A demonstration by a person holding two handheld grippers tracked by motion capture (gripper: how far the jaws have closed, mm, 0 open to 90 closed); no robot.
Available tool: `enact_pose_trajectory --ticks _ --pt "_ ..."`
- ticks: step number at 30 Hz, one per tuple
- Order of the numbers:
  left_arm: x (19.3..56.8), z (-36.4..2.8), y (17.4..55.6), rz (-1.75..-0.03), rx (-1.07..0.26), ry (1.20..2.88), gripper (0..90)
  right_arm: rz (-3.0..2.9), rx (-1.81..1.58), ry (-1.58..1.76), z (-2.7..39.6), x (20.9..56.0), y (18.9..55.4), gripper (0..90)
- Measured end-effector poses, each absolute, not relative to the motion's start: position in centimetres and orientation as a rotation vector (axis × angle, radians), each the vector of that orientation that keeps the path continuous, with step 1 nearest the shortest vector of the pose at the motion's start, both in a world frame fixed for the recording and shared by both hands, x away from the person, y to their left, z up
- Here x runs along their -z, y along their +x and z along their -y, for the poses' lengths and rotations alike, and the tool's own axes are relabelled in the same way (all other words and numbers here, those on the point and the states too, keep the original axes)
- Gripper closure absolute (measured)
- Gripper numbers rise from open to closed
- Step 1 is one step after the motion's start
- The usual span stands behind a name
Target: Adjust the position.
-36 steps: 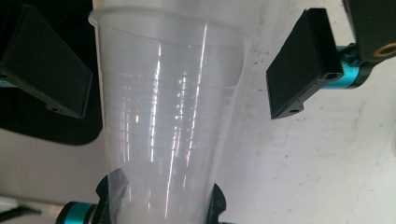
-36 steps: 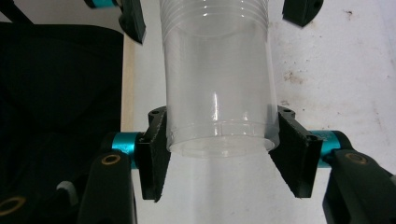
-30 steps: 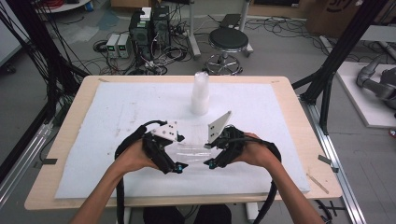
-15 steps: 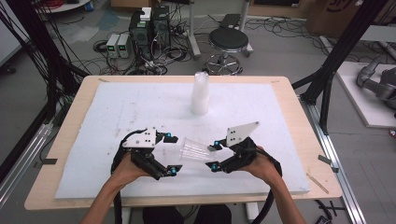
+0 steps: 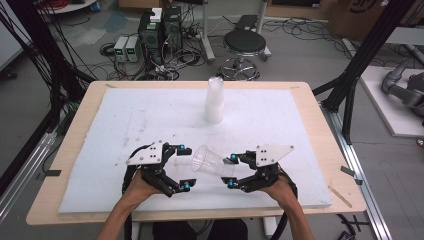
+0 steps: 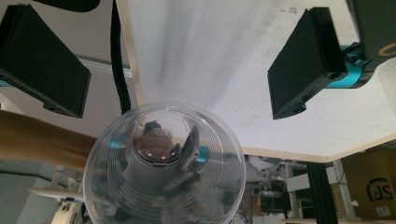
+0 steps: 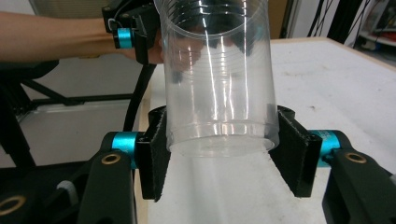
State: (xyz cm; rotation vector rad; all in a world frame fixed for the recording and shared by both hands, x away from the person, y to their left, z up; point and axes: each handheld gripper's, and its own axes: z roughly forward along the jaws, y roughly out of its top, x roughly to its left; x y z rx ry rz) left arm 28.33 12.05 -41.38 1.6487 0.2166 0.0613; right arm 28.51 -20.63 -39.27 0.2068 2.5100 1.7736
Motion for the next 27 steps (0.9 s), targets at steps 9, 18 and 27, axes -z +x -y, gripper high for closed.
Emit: enact_pose_trajectory --ticks 9,18,27 --pt "41.3 -11.2 28.4 -0.216 -0.050 1.633 6.0 -2.457 -1.849 0.189 21.1 39.9 28.2 43.3" --pt "40.5 -9.1 28.7 -0.187 -0.025 1.624 6.0 -2.459 -1.868 0.177 20.9 39.9 28.3 43.3" --pt "40.2 -7.9 28.9 -0.188 0.004 1.615 6.0 -2.466 -1.871 0.155 20.6 40.0 28.3 43.2"
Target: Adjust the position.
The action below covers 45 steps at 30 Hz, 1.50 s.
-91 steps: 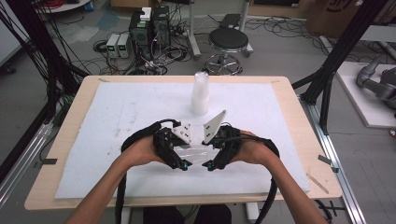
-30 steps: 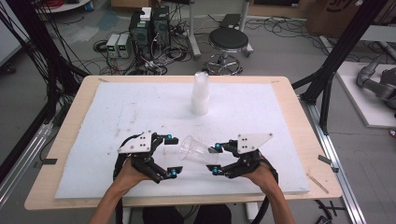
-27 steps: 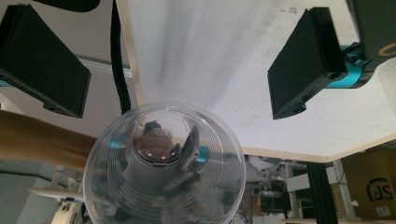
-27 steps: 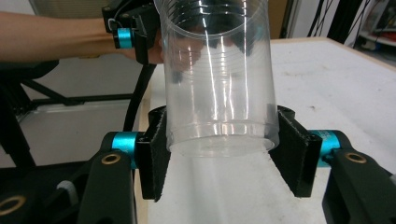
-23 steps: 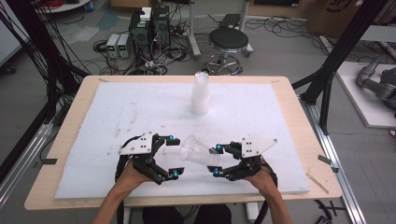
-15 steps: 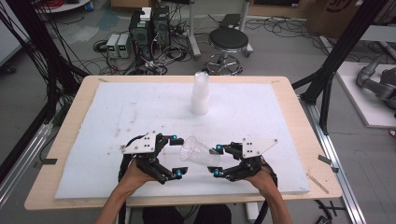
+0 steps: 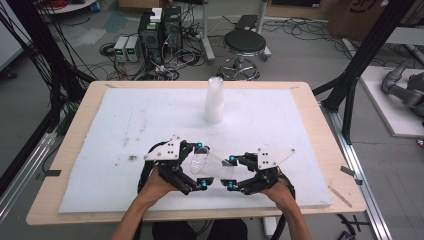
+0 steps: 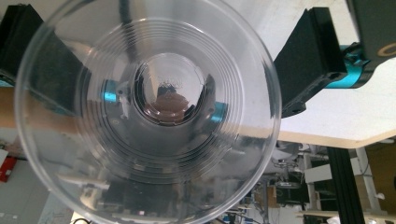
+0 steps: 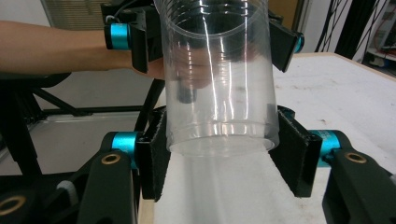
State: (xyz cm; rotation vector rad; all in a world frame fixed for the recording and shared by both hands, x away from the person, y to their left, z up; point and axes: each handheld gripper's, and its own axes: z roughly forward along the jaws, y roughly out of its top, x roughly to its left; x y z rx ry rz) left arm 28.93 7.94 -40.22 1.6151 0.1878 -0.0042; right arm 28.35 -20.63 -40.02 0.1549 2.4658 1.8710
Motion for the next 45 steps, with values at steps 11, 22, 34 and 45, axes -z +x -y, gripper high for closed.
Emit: enact_pose_trajectory --ticks 11,22,34,45 --pt "40.1 -8.0 28.8 -0.124 0.007 1.594 27.1 -2.489 -1.867 0.129 20.3 40.2 28.4 43.3" --pt "40.1 -8.2 28.7 -0.116 -0.010 1.603 32.3 -2.501 -1.847 0.120 20.1 40.2 28.3 39.0" --pt "39.9 -8.8 28.9 -0.163 -0.059 1.682 32.3 -2.476 -1.719 0.316 20.4 40.6 28.0 13.4" --pt "39.0 -9.5 32.1 -0.239 -0.143 1.963 32.3 -2.316 -1.463 0.700 23.4 42.7 28.7 13.5"
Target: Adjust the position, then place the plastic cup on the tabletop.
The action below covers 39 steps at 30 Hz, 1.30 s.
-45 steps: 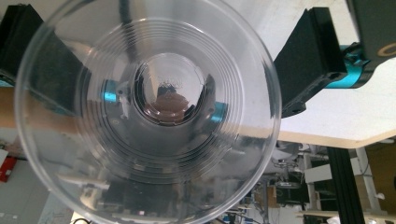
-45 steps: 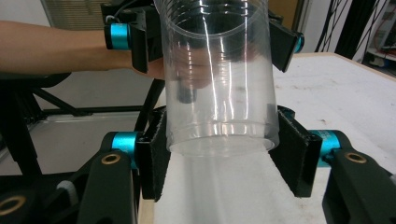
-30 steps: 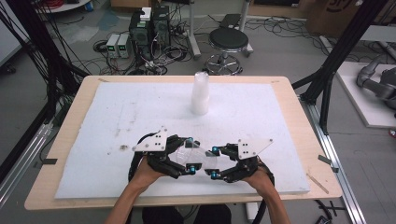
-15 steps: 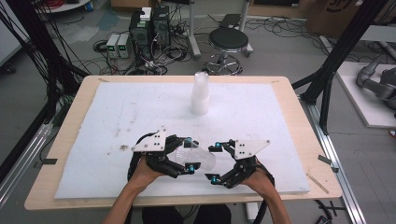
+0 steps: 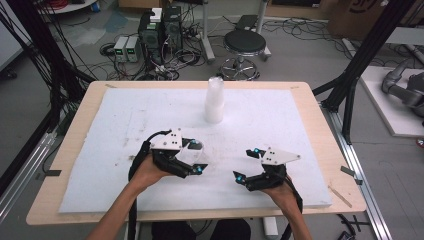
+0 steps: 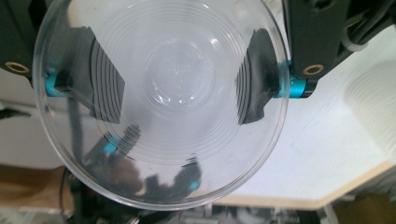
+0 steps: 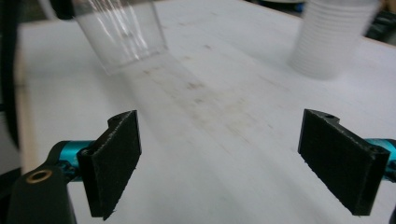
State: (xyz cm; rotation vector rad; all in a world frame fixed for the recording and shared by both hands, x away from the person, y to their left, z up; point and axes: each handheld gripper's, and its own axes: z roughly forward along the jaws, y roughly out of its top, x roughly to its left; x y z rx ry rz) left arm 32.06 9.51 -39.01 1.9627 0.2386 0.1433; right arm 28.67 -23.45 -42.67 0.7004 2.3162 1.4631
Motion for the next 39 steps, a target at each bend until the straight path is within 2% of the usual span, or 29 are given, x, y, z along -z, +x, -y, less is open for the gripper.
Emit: enact_pose_trajectory --ticks 14,39 --pt "37.4 -8.7 35.9 -0.279 -0.171 2.242 32.5 -2.199 -1.279 0.975 27.5 45.1 28.7 13.5" --pt "36.9 -8.8 36.2 -0.283 -0.206 2.303 32.8 -2.189 -1.286 0.989 27.9 45.4 28.8 14.5"
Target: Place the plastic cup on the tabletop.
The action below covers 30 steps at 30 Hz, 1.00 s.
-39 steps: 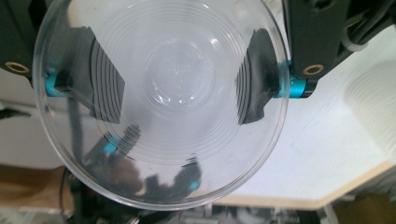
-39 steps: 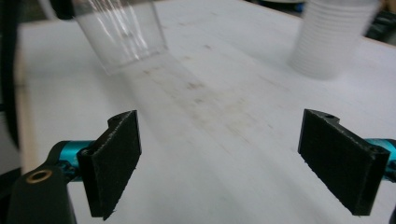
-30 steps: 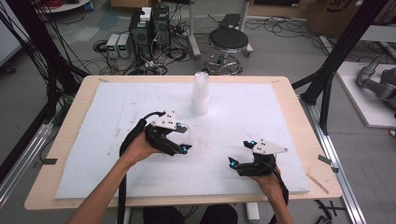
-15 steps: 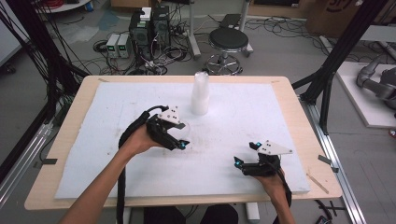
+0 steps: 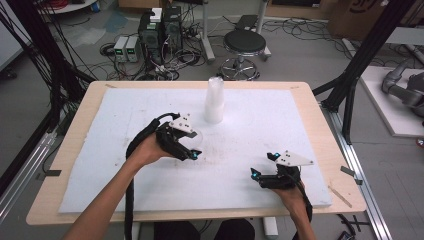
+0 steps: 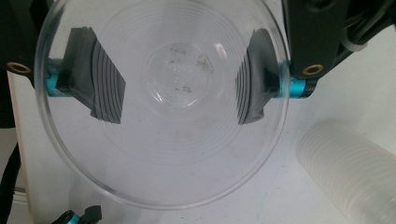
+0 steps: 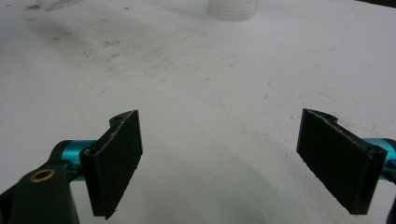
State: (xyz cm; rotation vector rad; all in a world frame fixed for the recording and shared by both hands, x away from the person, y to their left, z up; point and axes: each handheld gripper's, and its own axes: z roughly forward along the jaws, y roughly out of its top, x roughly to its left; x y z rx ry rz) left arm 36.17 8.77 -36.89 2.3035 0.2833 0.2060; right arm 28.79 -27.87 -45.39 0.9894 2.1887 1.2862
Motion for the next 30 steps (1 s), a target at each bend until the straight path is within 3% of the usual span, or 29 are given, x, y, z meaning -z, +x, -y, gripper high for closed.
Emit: enact_pose_trajectory --ticks 18,30 --pt "37.9 -8.3 37.2 -0.313 -0.251 2.347 32.9 -2.194 -1.301 1.005 28.0 45.4 28.9 14.5" --pt "39.4 -6.6 38.0 -0.303 -0.243 2.462 32.9 -2.192 -1.307 1.008 28.1 45.4 28.9 14.5"
